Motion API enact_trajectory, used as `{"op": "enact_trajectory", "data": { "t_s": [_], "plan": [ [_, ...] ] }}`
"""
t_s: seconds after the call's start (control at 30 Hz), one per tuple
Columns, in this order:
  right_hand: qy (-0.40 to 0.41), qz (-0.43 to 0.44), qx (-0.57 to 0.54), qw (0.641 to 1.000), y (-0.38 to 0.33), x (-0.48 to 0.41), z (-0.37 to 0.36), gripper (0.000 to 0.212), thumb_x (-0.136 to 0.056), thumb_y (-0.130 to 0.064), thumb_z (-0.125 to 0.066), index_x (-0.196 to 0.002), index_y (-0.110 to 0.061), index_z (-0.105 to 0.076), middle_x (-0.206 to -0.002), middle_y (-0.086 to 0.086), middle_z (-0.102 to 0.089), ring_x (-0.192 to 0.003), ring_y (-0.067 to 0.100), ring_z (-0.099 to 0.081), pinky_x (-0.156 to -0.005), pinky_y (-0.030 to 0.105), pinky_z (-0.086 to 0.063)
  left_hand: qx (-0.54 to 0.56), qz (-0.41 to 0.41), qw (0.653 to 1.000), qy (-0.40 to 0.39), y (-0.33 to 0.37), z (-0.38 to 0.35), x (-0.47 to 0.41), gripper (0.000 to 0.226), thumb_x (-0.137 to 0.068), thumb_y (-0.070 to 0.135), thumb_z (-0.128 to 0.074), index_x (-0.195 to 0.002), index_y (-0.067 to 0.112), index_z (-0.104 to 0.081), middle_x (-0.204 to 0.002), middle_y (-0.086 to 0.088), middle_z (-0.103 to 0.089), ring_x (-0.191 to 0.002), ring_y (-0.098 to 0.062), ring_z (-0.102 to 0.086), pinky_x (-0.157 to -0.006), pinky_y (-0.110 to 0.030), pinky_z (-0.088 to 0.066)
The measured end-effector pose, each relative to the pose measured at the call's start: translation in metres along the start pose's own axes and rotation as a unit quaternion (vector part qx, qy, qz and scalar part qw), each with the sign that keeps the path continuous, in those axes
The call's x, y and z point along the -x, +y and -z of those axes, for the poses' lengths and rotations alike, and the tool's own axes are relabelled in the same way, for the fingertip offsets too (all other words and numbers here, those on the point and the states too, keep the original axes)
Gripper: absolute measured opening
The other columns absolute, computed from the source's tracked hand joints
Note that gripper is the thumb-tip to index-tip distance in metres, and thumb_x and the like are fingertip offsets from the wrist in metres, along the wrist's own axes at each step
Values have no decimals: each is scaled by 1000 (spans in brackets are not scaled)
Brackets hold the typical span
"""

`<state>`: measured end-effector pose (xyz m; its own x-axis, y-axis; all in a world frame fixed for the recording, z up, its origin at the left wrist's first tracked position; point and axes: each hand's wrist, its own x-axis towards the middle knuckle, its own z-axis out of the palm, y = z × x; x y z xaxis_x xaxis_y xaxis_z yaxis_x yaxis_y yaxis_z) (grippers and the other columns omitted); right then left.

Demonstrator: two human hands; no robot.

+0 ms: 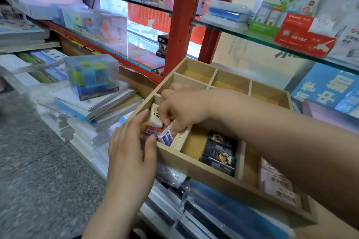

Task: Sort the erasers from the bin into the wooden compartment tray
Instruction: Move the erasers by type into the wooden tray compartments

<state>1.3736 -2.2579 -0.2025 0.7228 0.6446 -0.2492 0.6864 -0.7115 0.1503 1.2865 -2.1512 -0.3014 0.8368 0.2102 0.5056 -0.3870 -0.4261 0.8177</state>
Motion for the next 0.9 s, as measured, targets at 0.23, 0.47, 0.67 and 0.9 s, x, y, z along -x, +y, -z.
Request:
{"op": "enact_trajectory", "data": {
  "t_s": [0.23, 0.47, 0.67, 0.9],
  "plan": [
    [74, -50, -205, 975, 18, 19, 1, 11, -80, -13, -65, -88, -15, -57, -75, -15, -45, -84, 10, -48, -70, 20, -38, -85, -41, 996, -5, -3, -3, 1, 45, -78, 41, -41, -112, 17, -59, -106, 14, -46, -109, -9, -39, -102, -53, -30],
    [227, -176, -430, 856, 71, 106, 20, 19, -80, -2, -61, -74, -20, -57, -73, -2, -60, -62, 2, -55, -59, 9, -47, -82, -139, 987, 4, 20, -23, 17, 30, -79, 39, -45, -87, 22, -69, -97, 18, -53, -108, -10, -44, -106, -25, -10],
    [164, -324, -419, 832, 102, 173, -23, 25, -80, 8, -58, -74, -16, -59, -73, 5, -59, -62, 12, -54, -52, 7, -45, -117, -181, 975, -53, 28, -44, 30, 29, -81, 38, -44, -87, 24, -69, -93, 24, -49, -101, -5, -46, -105, -25, -11],
    [284, -361, -377, 804, 106, 170, -57, 19, -79, 2, -63, -73, -15, -57, -62, -3, -53, -38, -10, -49, -43, 2, -36, -145, -178, 972, -48, 34, -50, 31, 30, -81, 34, -41, -83, 24, -70, -90, 24, -50, -99, -6, -46, -106, -19, -5]
  ]
}}
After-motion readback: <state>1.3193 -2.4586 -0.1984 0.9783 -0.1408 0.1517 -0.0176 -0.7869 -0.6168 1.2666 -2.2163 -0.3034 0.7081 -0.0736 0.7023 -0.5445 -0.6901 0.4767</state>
